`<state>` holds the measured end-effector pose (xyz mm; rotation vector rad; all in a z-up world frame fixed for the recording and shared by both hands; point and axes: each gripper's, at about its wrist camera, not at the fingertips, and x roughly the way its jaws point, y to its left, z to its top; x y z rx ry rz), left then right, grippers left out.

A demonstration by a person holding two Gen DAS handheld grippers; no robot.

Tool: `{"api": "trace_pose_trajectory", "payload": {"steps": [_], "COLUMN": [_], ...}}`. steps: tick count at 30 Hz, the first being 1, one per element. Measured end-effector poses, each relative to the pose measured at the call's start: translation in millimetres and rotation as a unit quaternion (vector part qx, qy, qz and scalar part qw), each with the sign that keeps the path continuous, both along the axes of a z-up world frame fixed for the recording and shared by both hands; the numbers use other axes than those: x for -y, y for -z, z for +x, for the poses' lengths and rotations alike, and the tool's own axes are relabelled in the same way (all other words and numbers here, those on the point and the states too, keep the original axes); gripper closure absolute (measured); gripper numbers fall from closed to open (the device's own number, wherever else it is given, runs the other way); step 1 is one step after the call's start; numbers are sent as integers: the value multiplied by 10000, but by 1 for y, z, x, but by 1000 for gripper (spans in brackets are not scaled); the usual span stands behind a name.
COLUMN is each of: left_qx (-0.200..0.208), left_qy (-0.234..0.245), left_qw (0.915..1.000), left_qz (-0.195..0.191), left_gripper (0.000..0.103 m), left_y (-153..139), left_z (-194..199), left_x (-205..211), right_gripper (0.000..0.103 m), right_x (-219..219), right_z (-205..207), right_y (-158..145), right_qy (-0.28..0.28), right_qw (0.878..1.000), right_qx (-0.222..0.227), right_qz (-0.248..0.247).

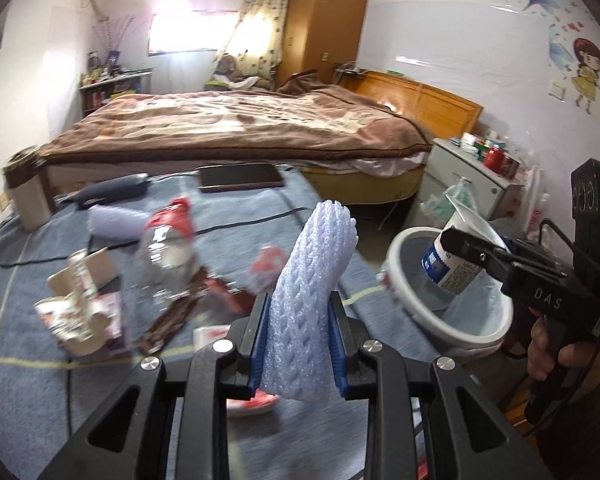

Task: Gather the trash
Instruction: 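Carry both items over the white bin and open both tools to drop them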

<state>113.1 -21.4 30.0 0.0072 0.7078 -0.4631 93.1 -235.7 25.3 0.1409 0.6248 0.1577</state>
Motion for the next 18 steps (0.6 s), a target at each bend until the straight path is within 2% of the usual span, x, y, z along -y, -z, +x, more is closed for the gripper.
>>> {"api": "trace_pose_trajectory", "payload": {"steps": [9,18], "left_qx": [-147,-408], "left_qy": [518,931], "left_qw": [9985,9948], "left_qz": [-46,-20], "left_gripper": [74,74], "left_y": [4,15], "left_z": [9,16], "left_x": [63,125], "right_gripper": [49,49], "right_x": [42,82], "right_z": [-10,-15], "right_y": [-1,20], "right_qy": [610,1085], "right_qw": [9980,9931], "right_qx": [-75,-370], "right_qz": [-131,-233]}}
